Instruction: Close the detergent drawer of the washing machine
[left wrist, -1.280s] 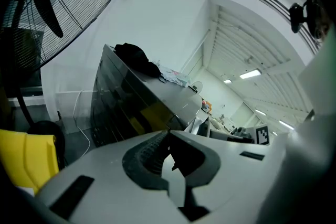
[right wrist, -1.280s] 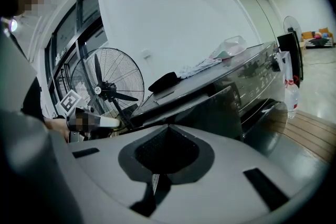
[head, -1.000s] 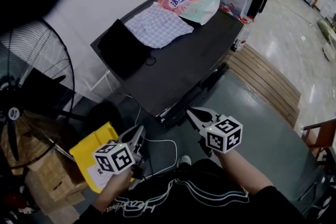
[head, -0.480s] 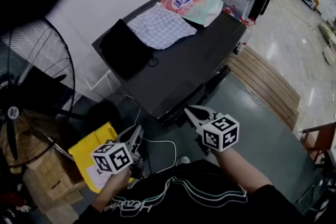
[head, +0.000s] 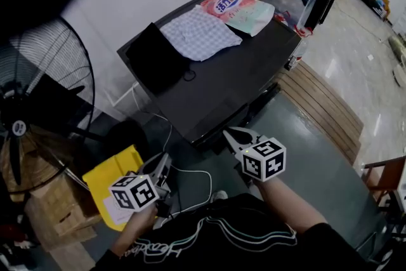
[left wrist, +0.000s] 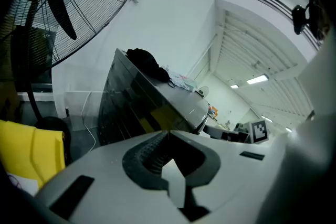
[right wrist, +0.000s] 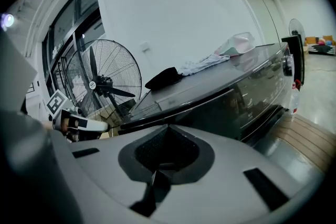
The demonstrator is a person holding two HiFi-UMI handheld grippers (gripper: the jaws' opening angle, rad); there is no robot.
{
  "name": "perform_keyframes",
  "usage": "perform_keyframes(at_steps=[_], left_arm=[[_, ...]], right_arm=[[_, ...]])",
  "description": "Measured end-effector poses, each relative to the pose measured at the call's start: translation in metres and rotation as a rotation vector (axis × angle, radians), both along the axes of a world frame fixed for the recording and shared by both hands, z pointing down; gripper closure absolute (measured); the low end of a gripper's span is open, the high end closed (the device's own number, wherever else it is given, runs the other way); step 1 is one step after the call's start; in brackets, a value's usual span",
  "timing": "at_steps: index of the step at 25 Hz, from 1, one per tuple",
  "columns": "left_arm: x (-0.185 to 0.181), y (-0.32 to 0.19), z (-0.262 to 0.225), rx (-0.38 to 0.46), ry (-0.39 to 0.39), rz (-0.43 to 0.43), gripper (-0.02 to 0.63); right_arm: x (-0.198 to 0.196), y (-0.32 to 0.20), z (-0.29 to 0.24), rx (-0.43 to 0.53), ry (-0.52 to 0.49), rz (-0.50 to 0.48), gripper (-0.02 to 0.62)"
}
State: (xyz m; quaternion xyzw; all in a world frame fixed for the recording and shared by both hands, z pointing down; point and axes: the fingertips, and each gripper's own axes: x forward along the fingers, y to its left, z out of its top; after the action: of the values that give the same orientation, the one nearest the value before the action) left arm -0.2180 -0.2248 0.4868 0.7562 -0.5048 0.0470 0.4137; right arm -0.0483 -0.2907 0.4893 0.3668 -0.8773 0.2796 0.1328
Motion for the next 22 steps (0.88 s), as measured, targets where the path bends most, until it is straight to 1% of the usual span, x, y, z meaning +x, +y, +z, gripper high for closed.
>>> perform_keyframes(at_steps=[9,11,15,19,22], left_arm=[[0.005,0.013,-0.008,0.006,-0.007,-0.037,0.575],[0.007,0.017,-0.012,0.008,-0.013,-0.044,0.575],[0.009,0.024,-0.022,0.023,-0.022,-0.059,0.575],[0.011,0.03,-0.03,0.037,-0.031,-0.075,0.575],[0.018,0.038,-0.04,0.049,-0.031,-0.082,0.575]], right_arm=[[-0.006,-0.009,0.002,0.0,0.019,-0.026,0.569],[-0.007,-0.01,0.003,-0.002,0.034,-0.038,0.568],[-0.007,-0.011,0.002,-0.015,0.032,-0.058,0.568],[-0.008,-0.011,0.003,0.0,0.064,-0.086,0.569],[-0.006,-0.008,0.002,0.016,0.073,-0.136,0.569]])
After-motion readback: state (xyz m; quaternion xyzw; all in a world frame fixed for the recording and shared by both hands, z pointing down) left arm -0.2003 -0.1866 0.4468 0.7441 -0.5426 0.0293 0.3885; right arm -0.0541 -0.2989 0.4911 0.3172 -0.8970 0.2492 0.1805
